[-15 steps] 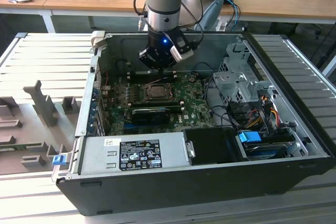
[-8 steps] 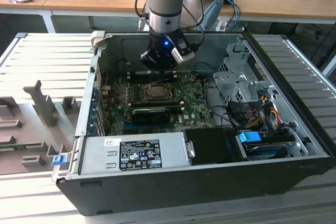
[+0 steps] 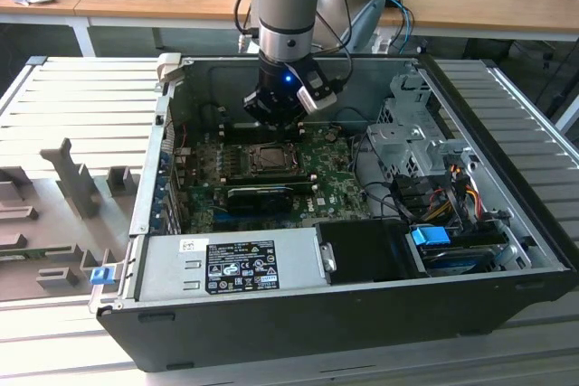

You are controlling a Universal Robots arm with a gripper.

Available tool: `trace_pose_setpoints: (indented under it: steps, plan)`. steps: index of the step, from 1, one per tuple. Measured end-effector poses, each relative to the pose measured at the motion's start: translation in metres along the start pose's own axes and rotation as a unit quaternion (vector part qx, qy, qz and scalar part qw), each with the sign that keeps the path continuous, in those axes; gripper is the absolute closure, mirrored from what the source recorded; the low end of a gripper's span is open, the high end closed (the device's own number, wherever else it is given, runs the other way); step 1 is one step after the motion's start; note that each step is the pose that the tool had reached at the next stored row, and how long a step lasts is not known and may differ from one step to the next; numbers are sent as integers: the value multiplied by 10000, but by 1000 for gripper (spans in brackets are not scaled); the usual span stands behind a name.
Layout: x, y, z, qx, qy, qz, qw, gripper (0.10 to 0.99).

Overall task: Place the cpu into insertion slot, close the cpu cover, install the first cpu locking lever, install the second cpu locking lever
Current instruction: 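Install the first cpu locking lever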

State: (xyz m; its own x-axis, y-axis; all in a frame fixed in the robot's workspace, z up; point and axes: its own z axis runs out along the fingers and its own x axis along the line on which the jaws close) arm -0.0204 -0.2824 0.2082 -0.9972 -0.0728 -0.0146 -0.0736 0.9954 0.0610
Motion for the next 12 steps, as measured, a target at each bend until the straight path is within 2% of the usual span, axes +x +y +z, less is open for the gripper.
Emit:
trace_pose_setpoints:
  steps: [8,12]
  plan:
    - [-3,-3,45,73,6,-1,10000,980]
    - [-7,-6,68,84,7,-1,10000,980]
